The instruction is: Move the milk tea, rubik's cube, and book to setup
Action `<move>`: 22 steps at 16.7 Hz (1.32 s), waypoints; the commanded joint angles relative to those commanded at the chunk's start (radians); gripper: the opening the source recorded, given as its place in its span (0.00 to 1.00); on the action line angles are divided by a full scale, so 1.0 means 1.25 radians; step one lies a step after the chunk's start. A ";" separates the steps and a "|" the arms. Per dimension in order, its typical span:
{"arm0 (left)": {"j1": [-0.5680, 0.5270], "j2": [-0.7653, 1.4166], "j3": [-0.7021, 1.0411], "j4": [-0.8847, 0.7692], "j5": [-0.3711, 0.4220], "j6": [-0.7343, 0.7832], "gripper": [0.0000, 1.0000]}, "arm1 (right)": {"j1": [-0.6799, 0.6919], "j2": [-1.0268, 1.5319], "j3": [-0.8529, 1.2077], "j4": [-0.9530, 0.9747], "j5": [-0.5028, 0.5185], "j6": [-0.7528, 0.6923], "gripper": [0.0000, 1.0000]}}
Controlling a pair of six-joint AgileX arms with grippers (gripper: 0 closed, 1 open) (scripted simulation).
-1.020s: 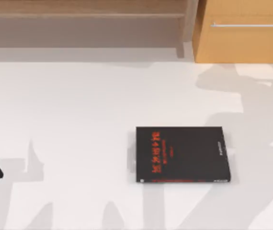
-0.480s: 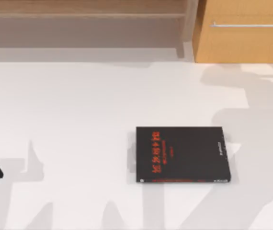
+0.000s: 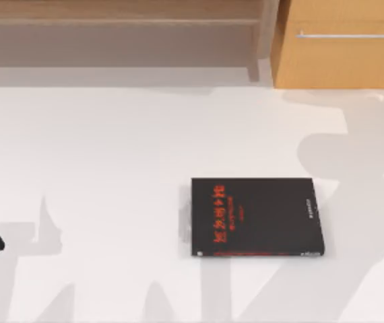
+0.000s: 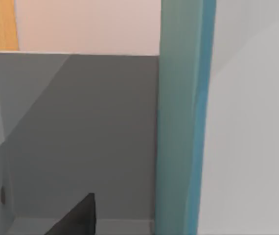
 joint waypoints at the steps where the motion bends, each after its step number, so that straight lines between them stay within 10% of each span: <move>1: 0.000 0.000 0.000 0.000 0.000 0.000 1.00 | 0.000 0.000 0.000 0.000 0.000 0.000 1.00; 15: 0.000 0.000 0.000 0.000 0.000 0.000 1.00 | 0.000 0.000 0.000 0.000 0.000 0.000 0.02; 22: 0.000 0.000 0.000 0.000 0.000 0.000 1.00 | 0.000 0.000 0.000 0.000 0.000 0.000 0.00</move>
